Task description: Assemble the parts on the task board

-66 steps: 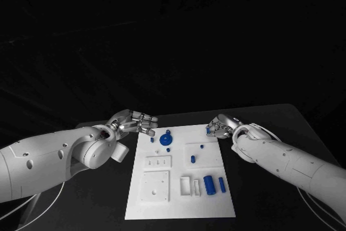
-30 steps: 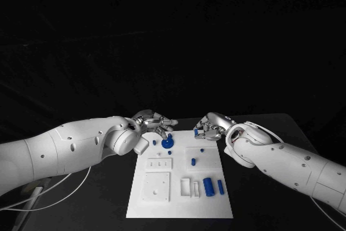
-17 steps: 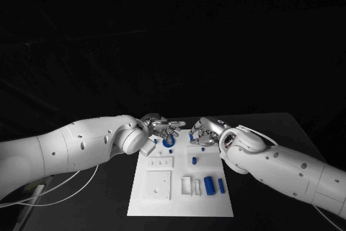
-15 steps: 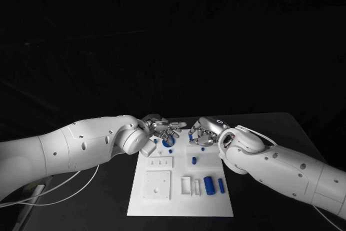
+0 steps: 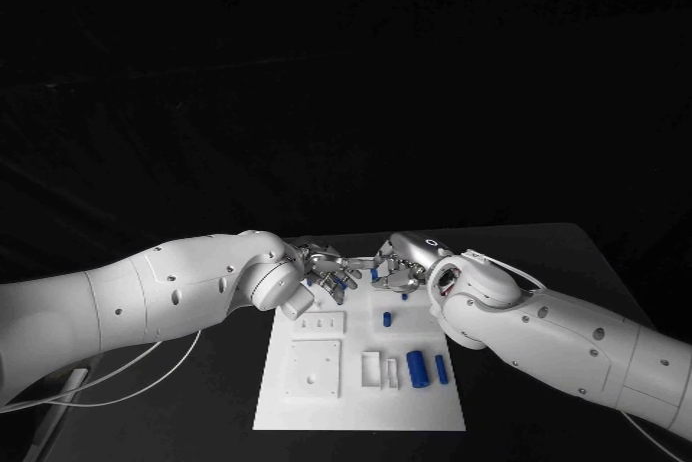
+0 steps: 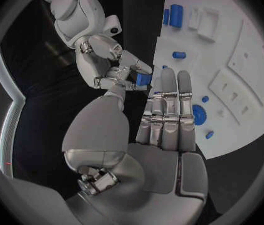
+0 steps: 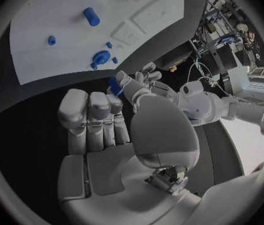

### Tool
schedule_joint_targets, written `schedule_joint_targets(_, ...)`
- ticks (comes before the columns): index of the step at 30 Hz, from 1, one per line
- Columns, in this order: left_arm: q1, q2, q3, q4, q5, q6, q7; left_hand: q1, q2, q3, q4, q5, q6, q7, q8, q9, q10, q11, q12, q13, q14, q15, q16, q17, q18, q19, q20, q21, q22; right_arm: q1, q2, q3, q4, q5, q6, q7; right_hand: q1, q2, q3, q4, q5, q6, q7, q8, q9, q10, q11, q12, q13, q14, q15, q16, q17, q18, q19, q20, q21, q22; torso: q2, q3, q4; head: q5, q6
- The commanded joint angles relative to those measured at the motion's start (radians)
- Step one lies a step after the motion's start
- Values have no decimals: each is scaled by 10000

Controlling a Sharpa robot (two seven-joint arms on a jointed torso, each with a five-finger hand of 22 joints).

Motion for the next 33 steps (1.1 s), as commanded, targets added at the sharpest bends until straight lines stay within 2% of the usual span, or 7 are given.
schedule_joint_targets(1,-21,69,3,25,-508,318,-428,-41,162,-57,-181,-49,10,37,-10,5,-29,61,28,7,-31,40,-47,15,-157,49,42,-61,16,-9,24,-2,71,-126,21,-111,11,-45,7,30,-21,499,-74,50,60,43,-43,-14,11,66,21,22,1,-91,74,-65,-60,1263,9,-5,6,-1,-15)
schedule_joint_targets(13,-42,194,2,2,-289,258,-382,-62,455,-85,-568,-42,3,47,-6,9,-136,90,27,5,-84,80,-154,-56,-143,17,91,-187,11,-37,38,-3,224,-77,255,-86,16,-59,-11,37,16,499,-78,49,60,41,-48,-20,9,68,20,11,-4,-91,80,-66,-73,1263,6,-11,-1,-8,-51)
schedule_joint_targets(15,-42,223,2,3,-257,272,-365,-23,678,-209,-820,-39,35,38,-11,5,-114,81,22,3,-81,76,-154,-64,-142,26,90,-204,16,-39,45,-3,223,-76,278,-86,16,-59,-11,37,16,499,-78,49,60,41,-48,-20,9,68,20,11,-4,-91,80,-66,-73,1263,13,-15,0,-17,-54)
schedule_joint_targets(22,-43,286,2,-7,-163,253,-261,56,1066,-394,-1222,-23,109,22,-13,6,-77,66,24,6,-84,69,-140,-71,-142,21,89,-213,33,-42,75,-15,206,-74,406,-93,21,-53,-28,30,34,504,-76,50,60,46,-48,-12,16,70,20,9,-4,-91,84,-66,-73,1264,13,-15,17,-20,-86)
schedule_joint_targets(24,-43,304,-4,-17,-150,232,-213,79,1403,-534,-1522,-9,159,6,-21,3,-66,58,25,8,-113,72,-156,-98,-138,-9,102,-232,41,-42,87,-29,192,-74,453,-100,13,-48,-49,28,47,519,-83,51,62,41,-51,-19,14,68,20,1,-7,-91,84,-66,-83,1263,6,-15,20,-21,-110)
schedule_joint_targets(29,-44,330,-17,-27,-121,219,-125,390,1863,-336,-1869,421,229,-55,-13,5,-34,8,15,-5,-119,48,-161,-126,-139,-15,86,-221,62,-43,100,-42,147,-70,480,-102,4,-36,-63,35,43,522,-85,50,62,37,-52,-25,11,66,19,-5,-10,-92,83,-65,-86,1263,15,-8,12,-23,-130)
schedule_joint_targets(33,-45,335,-26,-35,-107,198,-67,752,2277,6,-2060,526,354,-125,-4,16,24,-29,12,-15,-134,25,-159,-128,-150,-42,63,-200,87,-42,107,-46,129,-61,500,-95,4,-36,-63,35,43,522,-85,50,62,37,-52,-25,11,66,19,-5,-10,-92,83,-65,-86,1263,12,-5,2,-35,-139)
